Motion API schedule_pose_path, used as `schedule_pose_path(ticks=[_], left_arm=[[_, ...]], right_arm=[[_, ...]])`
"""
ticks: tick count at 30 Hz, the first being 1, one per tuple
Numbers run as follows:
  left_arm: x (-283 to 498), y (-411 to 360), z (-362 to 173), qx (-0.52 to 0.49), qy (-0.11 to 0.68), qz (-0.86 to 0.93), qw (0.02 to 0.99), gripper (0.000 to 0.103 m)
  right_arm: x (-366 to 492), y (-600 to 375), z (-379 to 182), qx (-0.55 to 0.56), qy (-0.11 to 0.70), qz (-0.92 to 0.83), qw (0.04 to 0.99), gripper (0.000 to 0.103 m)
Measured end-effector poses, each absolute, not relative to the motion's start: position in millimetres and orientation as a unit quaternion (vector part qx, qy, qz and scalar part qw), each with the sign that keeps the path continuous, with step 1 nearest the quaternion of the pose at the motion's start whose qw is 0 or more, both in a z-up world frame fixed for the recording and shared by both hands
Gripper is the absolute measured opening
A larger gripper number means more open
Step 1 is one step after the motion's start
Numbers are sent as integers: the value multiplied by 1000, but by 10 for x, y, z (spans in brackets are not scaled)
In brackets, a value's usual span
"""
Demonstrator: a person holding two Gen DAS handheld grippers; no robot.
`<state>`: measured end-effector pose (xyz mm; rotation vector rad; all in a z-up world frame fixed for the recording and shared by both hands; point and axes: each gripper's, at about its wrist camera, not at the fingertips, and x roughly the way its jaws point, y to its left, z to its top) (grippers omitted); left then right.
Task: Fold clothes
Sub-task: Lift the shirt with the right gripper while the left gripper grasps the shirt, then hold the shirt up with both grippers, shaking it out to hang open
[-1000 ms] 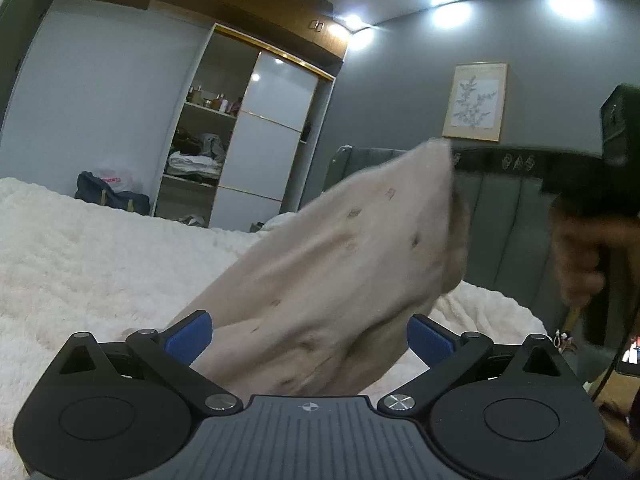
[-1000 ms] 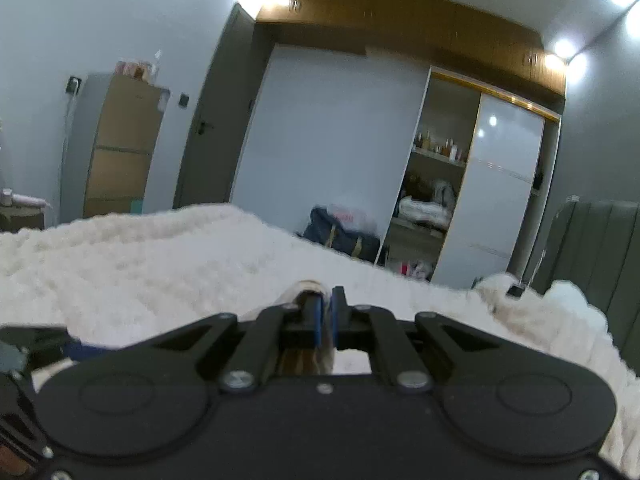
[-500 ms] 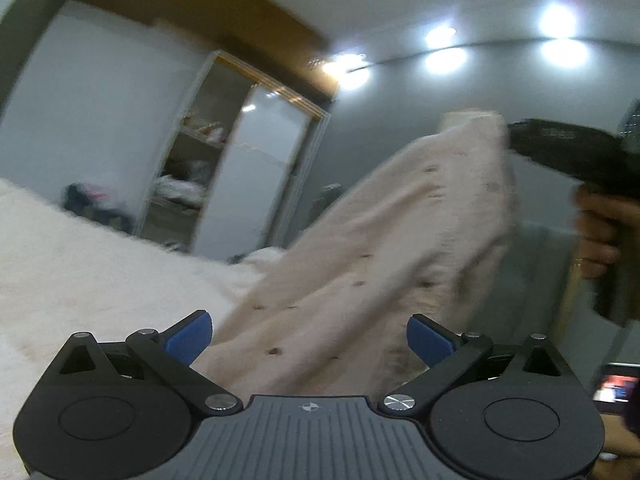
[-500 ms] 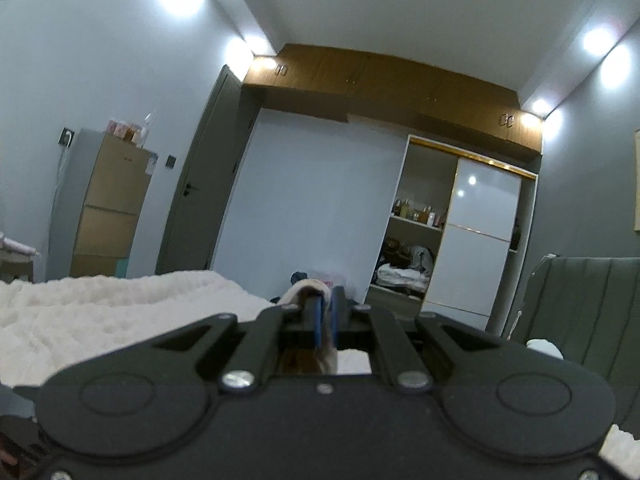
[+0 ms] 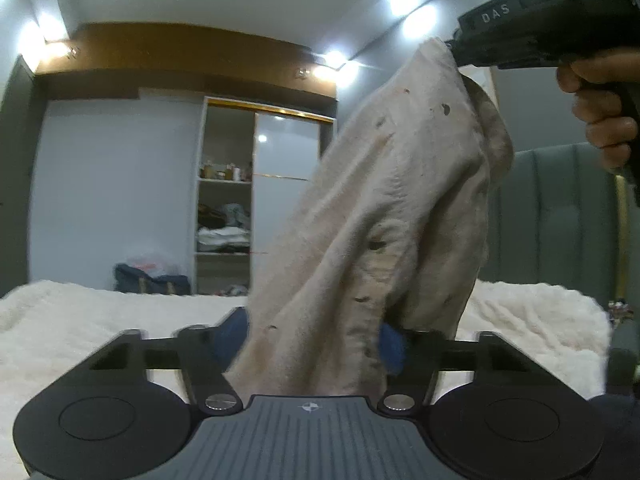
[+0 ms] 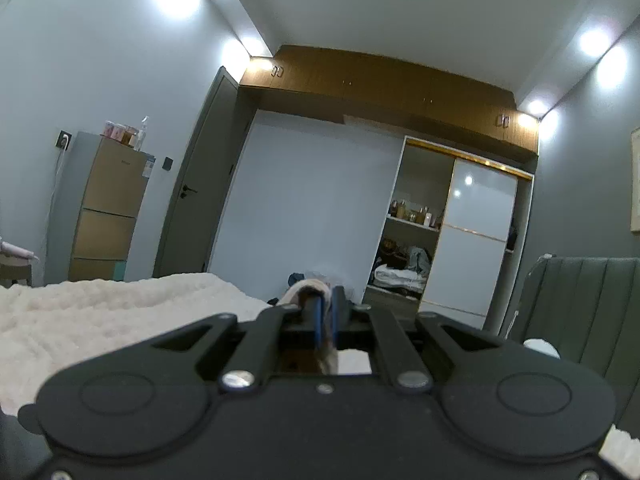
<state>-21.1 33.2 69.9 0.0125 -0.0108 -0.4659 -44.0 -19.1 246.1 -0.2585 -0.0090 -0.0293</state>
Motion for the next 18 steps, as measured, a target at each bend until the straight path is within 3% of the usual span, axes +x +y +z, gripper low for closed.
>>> schedule_pose_path(ticks=[1, 4, 6, 7, 9, 10, 11, 18], left_arm=[[-243, 325, 686, 17, -19, -214, 977, 50], [-345, 295, 667, 56, -65, -179, 980, 71], [-429, 266, 650, 70, -89, -192, 975, 71], [-467, 249, 641, 76, -100, -200, 972, 70], [-528, 206, 633, 86, -113, -213, 967, 52], [-563, 170, 627, 96, -114, -215, 965, 36], [-597, 122, 615, 108, -117, -214, 964, 27], [-936, -120, 505, 166, -177, -182, 953, 25]], right_arm=[[-432, -195, 2460, -130, -2, -17, 991, 3], [-414, -207, 2480, -124, 3, -20, 992, 3], [-403, -212, 2491, -123, 5, -24, 992, 3], [-399, -218, 2504, -121, 6, -25, 992, 3], [-397, -227, 2511, -117, 8, -25, 993, 3], [-396, -228, 2513, -116, 8, -26, 993, 3], [-396, -231, 2521, -115, 9, -27, 993, 3], [-424, -247, 2501, -109, 7, -33, 993, 3]])
